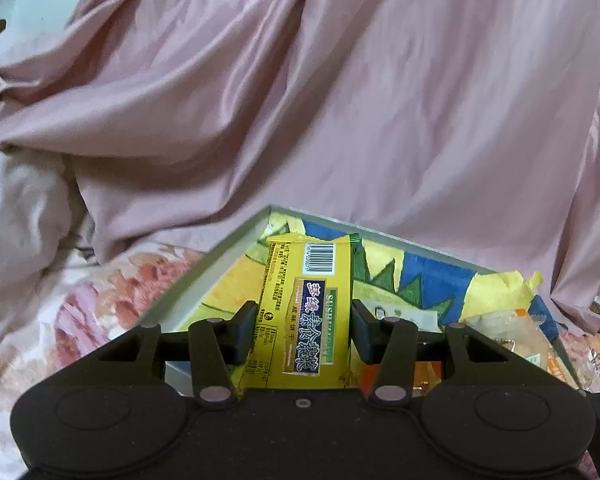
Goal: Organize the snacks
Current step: 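Lift yellow bar toward tray with left gripper while right carries round cake, then open left gripper over tray dropping yellow bar while right releases round cake, then withdraw both open grippers from the tray back toward the remaining snacks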
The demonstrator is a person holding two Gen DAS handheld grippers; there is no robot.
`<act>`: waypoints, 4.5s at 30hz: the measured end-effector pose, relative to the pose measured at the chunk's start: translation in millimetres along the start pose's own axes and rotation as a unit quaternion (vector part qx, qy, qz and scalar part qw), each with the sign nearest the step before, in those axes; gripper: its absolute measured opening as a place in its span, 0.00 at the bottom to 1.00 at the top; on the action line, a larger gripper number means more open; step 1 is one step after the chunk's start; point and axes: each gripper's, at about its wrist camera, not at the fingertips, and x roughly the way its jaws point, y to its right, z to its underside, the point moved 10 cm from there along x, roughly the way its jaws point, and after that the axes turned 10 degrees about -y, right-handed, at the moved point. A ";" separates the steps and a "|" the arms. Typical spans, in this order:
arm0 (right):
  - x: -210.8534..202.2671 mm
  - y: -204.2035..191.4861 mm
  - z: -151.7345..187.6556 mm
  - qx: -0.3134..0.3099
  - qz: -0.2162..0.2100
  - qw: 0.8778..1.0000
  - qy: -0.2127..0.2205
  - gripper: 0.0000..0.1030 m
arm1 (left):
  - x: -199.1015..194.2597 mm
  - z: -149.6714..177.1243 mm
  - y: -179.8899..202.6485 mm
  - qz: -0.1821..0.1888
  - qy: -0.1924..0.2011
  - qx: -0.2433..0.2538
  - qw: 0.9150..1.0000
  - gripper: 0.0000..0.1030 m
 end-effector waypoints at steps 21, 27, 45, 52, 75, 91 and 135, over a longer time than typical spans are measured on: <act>17.0 4.5 6.3 0.022 -0.020 0.999 -0.029 0.54 | 20.4 16.8 16.5 0.000 -0.019 0.019 1.000 0.51; 20.7 5.6 4.8 0.025 -0.018 0.999 -0.029 0.63 | 8.9 13.8 -1.4 -0.006 -0.009 -0.010 1.000 0.84; -14.7 -6.2 -9.5 0.020 -0.001 0.999 0.044 1.00 | -66.0 6.7 -45.7 -0.002 0.049 -0.035 0.998 0.99; -45.6 -19.7 -8.2 0.008 -0.005 0.998 0.065 1.00 | -96.1 24.1 -70.3 -0.004 0.057 -0.050 0.997 0.99; -128.4 -74.8 27.9 0.021 -0.050 0.998 0.036 1.00 | -182.1 113.9 -125.2 -0.015 0.055 -0.014 0.998 0.99; -141.2 -117.2 82.5 0.026 -0.091 0.992 -0.080 1.00 | -193.5 173.5 -159.4 -0.029 0.022 0.019 0.999 0.99; -73.6 -136.9 115.4 0.010 -0.092 0.974 -0.207 1.00 | -105.7 156.8 -178.6 -0.016 0.022 0.057 0.998 0.99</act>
